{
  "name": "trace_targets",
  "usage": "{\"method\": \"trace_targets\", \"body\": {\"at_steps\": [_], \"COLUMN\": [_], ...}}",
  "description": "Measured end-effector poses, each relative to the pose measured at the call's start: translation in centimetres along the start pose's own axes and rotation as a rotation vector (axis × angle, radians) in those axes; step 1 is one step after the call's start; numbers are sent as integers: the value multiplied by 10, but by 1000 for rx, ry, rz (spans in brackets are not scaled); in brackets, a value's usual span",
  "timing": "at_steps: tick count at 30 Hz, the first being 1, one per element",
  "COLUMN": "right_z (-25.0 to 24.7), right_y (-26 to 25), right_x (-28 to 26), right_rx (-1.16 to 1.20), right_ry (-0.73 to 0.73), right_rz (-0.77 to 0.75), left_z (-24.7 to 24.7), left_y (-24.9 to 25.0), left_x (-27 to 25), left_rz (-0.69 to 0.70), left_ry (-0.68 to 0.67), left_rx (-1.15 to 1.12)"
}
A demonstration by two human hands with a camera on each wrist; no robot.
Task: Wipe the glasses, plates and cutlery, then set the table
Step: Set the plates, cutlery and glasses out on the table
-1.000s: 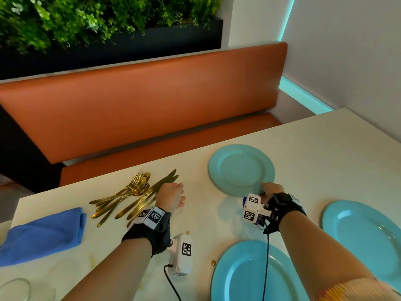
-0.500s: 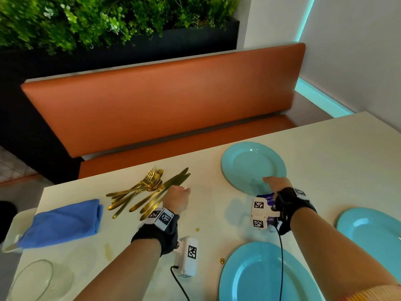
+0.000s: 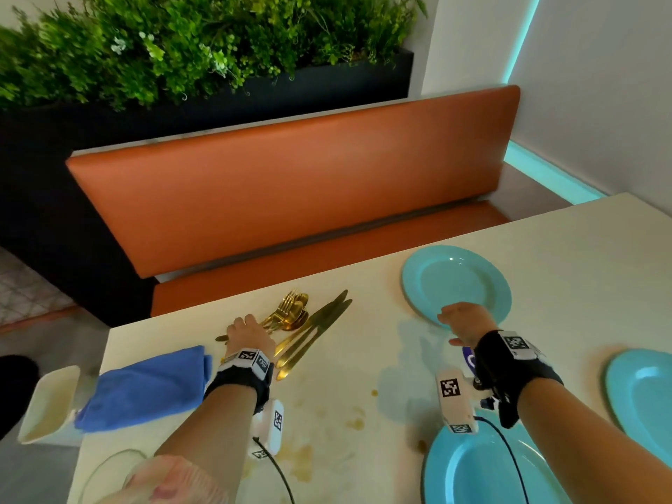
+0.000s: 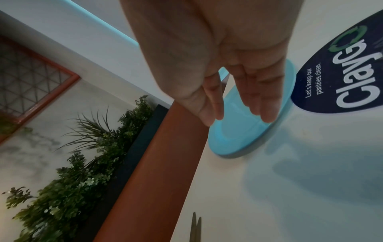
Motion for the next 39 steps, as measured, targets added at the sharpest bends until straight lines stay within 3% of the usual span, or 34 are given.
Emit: {"method": "trace_targets", "body": {"at_steps": [2, 5, 7, 13, 16, 18, 19, 20, 22, 24, 25, 31, 39], "right_z": [9, 19, 21, 29, 26, 26, 29, 32, 31, 32, 31, 30, 27], "right_y": [5, 16, 21, 9, 0, -10, -12, -12, -7, -3, 1, 11, 18], "right_x": [0, 3, 7, 5, -2, -4, -4, -2, 0, 1, 3, 4, 3], "right_rx": [53, 714, 672, 542, 492, 58, -5, -10, 84, 404, 442, 482, 515], "right_ry": [-30, -27, 25, -46, -56, -58, -61, -104, -86, -98, -66, -84, -87], "right_rz": [14, 104, 101, 77, 134, 49, 41, -5, 43, 77, 73, 87, 85], "left_z": [4, 5, 3, 4, 5, 6, 7, 7, 8, 5, 3, 3, 28], "left_y": [-1, -1, -2, 1, 3, 5, 6, 8, 13, 20, 24, 50, 52], "left_x": [12, 22, 25, 31, 31, 31, 28, 27, 26, 22, 21, 3, -3], "left_rz": [49, 87, 102, 101, 98, 101, 99, 109, 125, 148, 157, 234, 165], "left_ry": [-45, -41, -21, -93, -126, -143, -147, -142, -143, -146, -141, -158, -171], "left_rx": [68, 183, 215, 228, 211, 212, 199, 184, 99, 23, -12, -129, -66]}}
Point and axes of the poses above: each hand's wrist, its own x-axis towards the middle knuckle, its own z-axis out of the palm, y = z × x, the point moved 6 cm from there along x, towards the middle knuckle, and after that the axes turned 10 degrees about -y, right-handed, at the moved point
